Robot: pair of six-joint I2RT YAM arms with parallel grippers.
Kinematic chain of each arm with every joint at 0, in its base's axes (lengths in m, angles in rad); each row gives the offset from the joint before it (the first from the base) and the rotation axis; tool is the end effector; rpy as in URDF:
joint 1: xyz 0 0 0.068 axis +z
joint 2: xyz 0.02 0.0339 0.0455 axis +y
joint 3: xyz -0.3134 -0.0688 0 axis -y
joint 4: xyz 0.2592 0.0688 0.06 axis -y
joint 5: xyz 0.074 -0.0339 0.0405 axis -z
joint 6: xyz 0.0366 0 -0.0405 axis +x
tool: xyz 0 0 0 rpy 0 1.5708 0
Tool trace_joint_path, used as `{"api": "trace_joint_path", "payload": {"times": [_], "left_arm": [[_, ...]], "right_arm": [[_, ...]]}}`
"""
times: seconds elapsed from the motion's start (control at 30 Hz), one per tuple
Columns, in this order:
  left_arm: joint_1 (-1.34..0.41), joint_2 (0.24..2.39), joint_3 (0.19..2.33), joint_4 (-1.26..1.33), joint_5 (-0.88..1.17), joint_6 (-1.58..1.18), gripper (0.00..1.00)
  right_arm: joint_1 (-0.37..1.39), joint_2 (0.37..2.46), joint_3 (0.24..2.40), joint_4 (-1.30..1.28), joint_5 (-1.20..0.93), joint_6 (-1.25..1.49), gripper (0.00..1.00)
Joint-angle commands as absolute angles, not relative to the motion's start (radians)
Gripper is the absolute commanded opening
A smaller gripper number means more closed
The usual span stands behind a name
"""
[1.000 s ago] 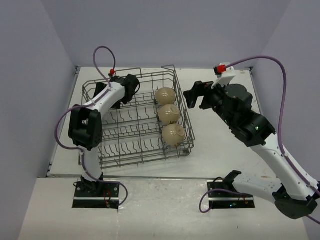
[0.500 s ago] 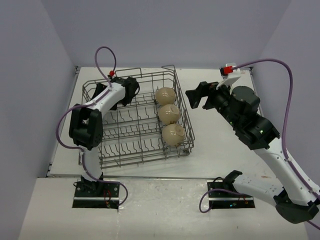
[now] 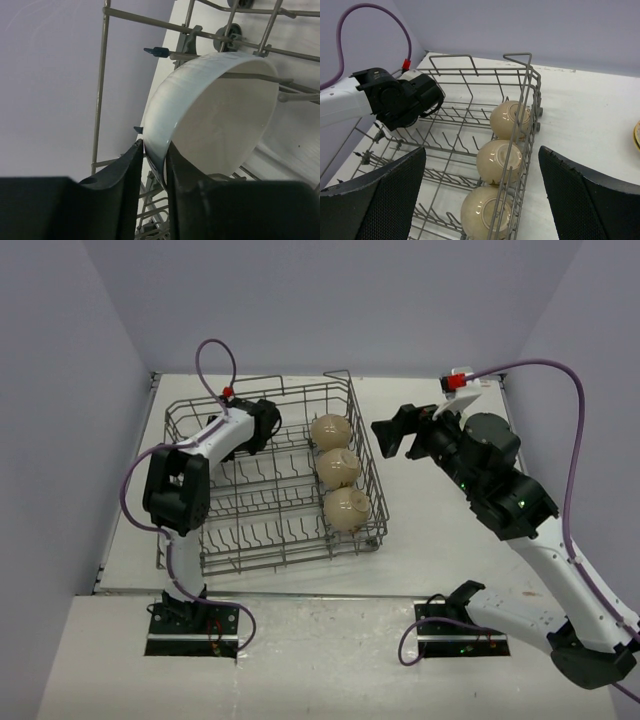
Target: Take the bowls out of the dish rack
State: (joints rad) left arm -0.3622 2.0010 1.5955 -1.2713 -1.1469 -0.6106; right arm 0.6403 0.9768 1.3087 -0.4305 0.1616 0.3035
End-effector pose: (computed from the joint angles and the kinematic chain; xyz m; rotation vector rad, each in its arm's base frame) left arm 0.3888 -0.1116 0.2627 -0.2092 2.3195 1.3866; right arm 0.1476 0.1026 0.5036 -0.1616 1.6931 0.5762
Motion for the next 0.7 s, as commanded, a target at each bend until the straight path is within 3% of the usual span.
{"api": "trace_joint_path", "payload": {"times": [0.0,0.13,0.37,0.67], "left_arm": [[-0.362,1.996,1.614,-1.287,-1.218,-0.603,0.23],[-0.364,2.019,1.653,-1.282,-1.244,-0.581,0.0],[-0.365,2.052,1.677,-1.247,-1.259,-0.496,0.0],[-0.385,2.071,1.713,-1.238,-1.426,-0.437,0.0]], "right_arm": [[0.634,0.962,1.302,-0.385,0.146,0.287,0.94],[0.632,0.956,1.298,-0.38,0.14,0.285,0.94],[0.624,0.95,1.292,-0.376,0.135,0.278,0.94],[0.617,0.948,1.284,-0.367,0.115,0.278,0.93]]}}
